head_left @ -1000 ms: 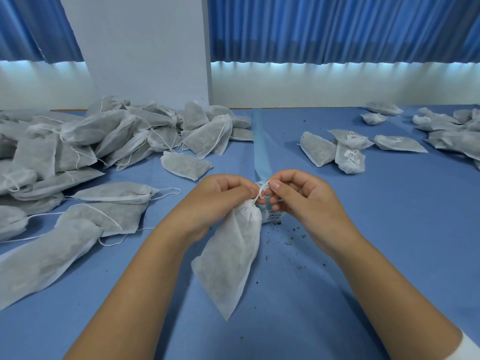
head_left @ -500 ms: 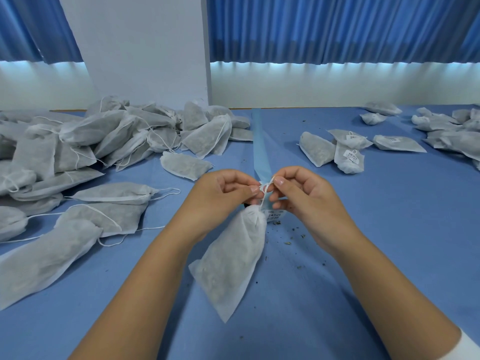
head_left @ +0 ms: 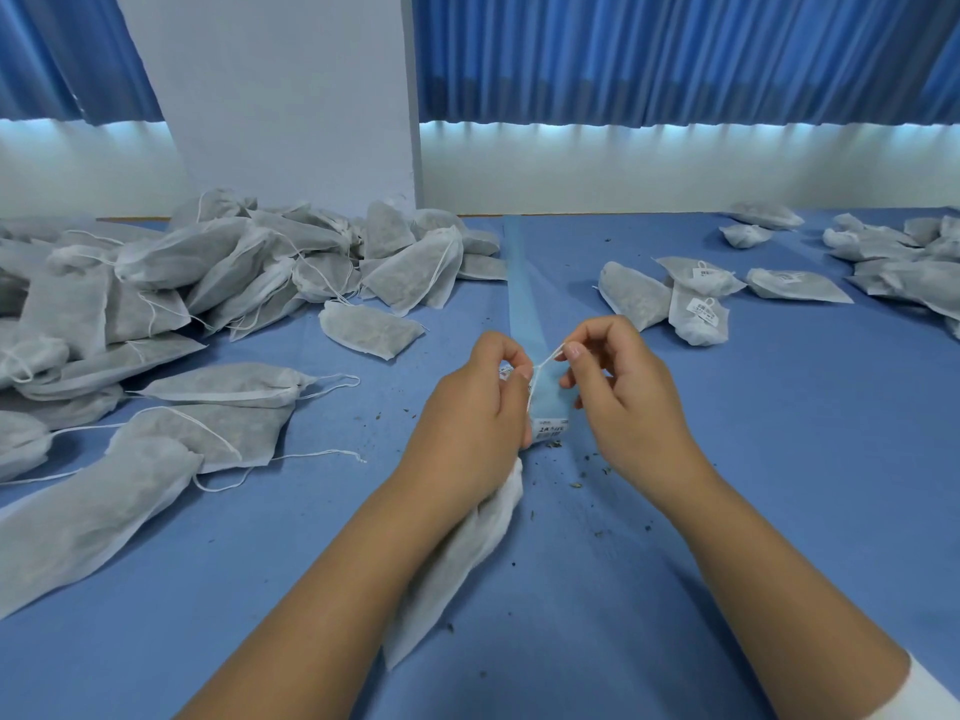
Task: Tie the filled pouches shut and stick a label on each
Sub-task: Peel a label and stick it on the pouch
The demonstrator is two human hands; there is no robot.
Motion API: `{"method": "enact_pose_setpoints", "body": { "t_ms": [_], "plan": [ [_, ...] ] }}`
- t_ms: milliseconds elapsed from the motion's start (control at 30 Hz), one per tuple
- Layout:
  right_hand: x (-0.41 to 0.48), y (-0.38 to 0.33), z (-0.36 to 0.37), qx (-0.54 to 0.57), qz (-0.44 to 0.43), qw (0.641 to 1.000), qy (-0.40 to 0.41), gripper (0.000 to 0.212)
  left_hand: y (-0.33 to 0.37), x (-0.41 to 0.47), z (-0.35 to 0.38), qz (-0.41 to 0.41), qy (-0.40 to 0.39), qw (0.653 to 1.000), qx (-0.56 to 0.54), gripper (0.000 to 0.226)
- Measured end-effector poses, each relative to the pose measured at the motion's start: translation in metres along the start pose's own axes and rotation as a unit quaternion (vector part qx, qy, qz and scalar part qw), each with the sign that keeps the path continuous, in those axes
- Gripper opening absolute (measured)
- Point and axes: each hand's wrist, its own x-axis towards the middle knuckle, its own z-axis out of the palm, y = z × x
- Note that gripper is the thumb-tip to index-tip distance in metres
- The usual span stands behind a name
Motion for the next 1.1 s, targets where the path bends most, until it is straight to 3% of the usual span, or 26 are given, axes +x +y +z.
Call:
{"method": "enact_pose_setpoints", "body": {
  "t_ms": [800, 1100],
  "plan": [
    [-0.003, -0.004, 0.007, 0.033, 0.058, 0.996, 0.059, 0.009, 0.007, -0.004, 0.003, 0.071, -0.002, 0.994, 0.082, 0.009],
    [0.005, -0.004, -0.002, 0.202, 0.086, 0.974, 0.051, 0.013, 0.003, 0.006, -0.014, -0.098, -0.062, 0.986, -0.122, 0.021]
  ]
}}
